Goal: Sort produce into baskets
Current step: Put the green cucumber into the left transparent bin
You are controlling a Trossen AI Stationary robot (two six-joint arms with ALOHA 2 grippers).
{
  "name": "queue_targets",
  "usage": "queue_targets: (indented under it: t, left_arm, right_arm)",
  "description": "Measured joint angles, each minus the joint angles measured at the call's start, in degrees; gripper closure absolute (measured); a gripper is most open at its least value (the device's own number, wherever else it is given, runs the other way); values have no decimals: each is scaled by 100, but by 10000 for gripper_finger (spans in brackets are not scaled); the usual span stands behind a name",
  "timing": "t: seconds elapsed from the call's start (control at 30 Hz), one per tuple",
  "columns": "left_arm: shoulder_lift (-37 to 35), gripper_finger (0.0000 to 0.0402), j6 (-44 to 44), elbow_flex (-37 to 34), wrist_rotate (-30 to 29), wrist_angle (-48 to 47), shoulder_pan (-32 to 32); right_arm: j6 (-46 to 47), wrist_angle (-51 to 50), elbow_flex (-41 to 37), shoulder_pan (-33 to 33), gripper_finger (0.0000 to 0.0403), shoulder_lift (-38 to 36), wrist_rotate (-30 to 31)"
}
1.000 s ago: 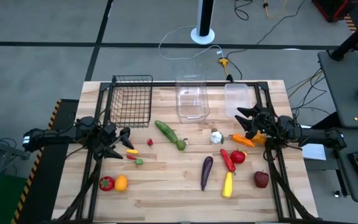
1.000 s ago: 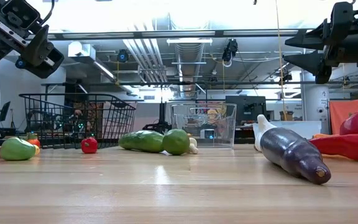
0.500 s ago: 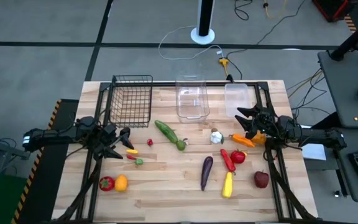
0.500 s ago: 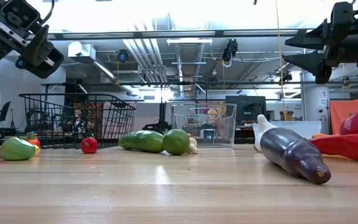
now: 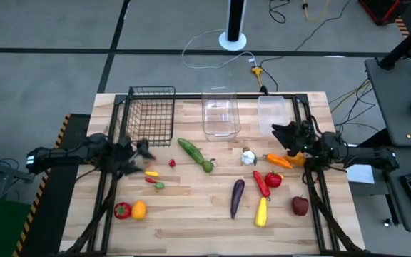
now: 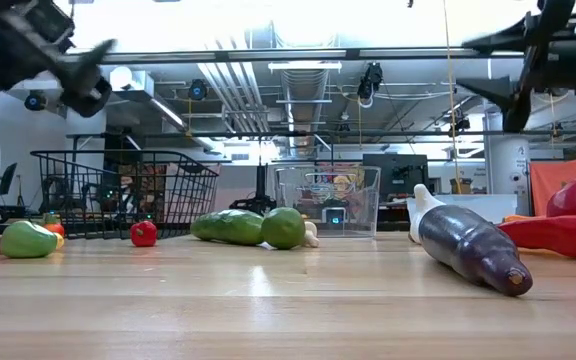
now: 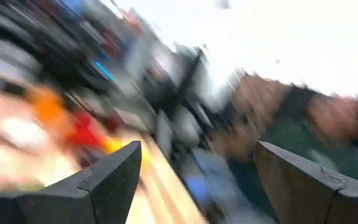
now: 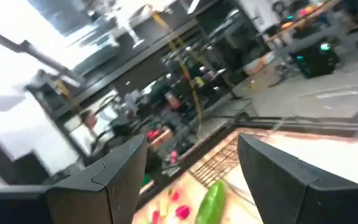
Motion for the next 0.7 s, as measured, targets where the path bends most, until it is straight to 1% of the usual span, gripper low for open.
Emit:
queue_targets:
  t: [0.1,0.17,0.2,0.27,0.33,0.4,0.5,0.53,0.63,0.7]
  left_arm:
    - [0,106,-633,0,-2234,631,2]
    - [0,106,-1213,4,-3547,822,3]
    - [0,106,-1506,4,-4034,856,4]
    - [0,106,-1952,4,-4722,857,2]
    - [0,106,-2255,4,-5014,854,2]
    - [0,106,-2310,4,-5018,854,2]
    - [0,106,-2261,4,-5012,851,2]
    - [0,106,-2170,4,-4951,850,0]
    - [135,106,-1506,4,-4282,857,-71]
    - [397,106,-1437,4,-4157,882,-225]
  right_arm:
    - [-193,23,343,0,158,313,-73]
    - [-395,-57,599,0,158,630,-76]
    - [-513,-89,728,0,158,820,-75]
    - [-634,-267,1028,0,158,1207,-78]
    - [-762,-679,1357,0,158,1583,-74]
    - [-919,-1306,1711,0,158,1902,-20]
    - [-973,-2328,2236,0,158,2238,241]
    - [-971,-2572,2371,0,158,2312,320]
    - [-979,-2993,2647,0,158,2427,381]
    - [-989,-3044,2739,0,158,2456,379]
